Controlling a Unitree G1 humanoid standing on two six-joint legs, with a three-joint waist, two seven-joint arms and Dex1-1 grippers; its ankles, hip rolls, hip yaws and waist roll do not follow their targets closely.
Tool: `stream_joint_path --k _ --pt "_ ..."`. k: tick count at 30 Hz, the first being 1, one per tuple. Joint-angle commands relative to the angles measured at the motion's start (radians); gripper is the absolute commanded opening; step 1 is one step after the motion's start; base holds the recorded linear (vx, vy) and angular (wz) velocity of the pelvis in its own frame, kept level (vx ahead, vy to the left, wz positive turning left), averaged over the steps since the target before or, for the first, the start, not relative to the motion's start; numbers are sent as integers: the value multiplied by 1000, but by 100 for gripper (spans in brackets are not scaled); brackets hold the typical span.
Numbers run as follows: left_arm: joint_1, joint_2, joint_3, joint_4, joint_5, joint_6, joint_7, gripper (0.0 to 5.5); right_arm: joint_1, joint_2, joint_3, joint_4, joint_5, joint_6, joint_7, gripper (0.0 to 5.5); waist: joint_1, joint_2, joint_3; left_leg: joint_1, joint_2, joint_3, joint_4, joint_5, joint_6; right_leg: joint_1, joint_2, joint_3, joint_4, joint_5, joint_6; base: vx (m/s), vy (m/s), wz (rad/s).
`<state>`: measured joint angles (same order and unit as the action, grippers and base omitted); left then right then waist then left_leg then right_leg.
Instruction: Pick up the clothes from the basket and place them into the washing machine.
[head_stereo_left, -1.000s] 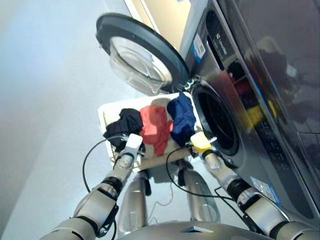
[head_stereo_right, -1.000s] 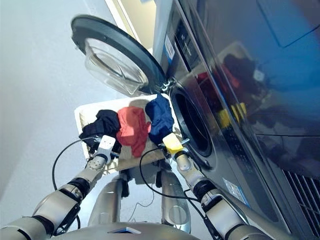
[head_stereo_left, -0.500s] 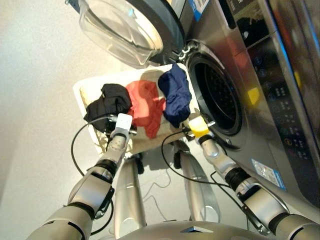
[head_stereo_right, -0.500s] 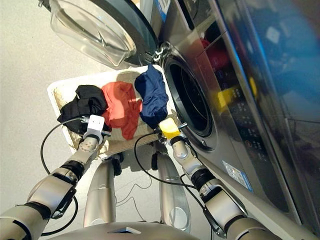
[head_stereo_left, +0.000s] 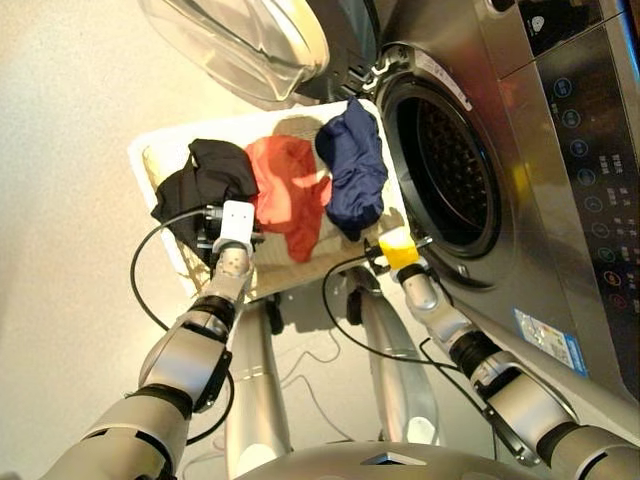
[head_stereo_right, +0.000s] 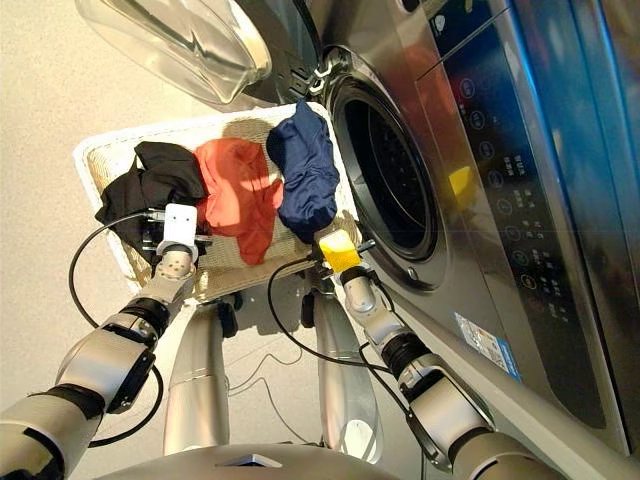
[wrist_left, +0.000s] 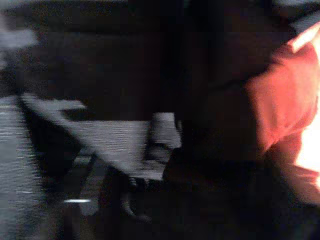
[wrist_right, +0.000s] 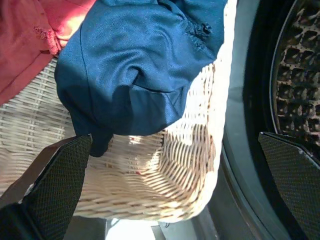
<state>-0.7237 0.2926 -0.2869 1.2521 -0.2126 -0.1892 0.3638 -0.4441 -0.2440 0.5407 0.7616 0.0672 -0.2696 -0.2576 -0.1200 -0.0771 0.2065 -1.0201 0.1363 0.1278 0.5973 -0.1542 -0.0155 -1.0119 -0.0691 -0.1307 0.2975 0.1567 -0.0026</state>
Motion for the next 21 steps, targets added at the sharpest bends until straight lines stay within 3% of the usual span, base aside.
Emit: stream_joint_path --k 1,12,19,20,21 --pt "31 43 48 92 0 29 0 0 13 2 -6 -57 41 -43 4 550 -18 30 -23 14 -8 -73 -71 23 5 49 -31 1 85 -156 86 0 0 0" --pt "139 -4 13 75 62 12 -48 0 51 4 -28 -12 47 -30 39 550 7 39 -56 231 -18 -50 -219 64 -12 231 -42 -8 -8 -127 93 10 -1 5" --pt "221 -76 -4 20 37 -18 -78 0 105 -6 -36 24 32 -11 70 550 34 47 -49 517 -57 -29 -388 113 -33 504 -56 -23 -129 -106 108 69 -12 61" --pt "231 -84 -8 12 32 -20 -82 0 110 -6 -36 33 26 -7 76 550 33 43 -44 543 -66 -21 -416 148 -27 532 -63 -30 -151 -84 102 0 0 0" --pt "231 -84 -8 12 32 -20 -82 0 110 -6 -36 33 26 -7 76 550 33 43 -43 545 -67 -21 -417 148 -27 534 -63 -30 -152 -84 102 0 0 0"
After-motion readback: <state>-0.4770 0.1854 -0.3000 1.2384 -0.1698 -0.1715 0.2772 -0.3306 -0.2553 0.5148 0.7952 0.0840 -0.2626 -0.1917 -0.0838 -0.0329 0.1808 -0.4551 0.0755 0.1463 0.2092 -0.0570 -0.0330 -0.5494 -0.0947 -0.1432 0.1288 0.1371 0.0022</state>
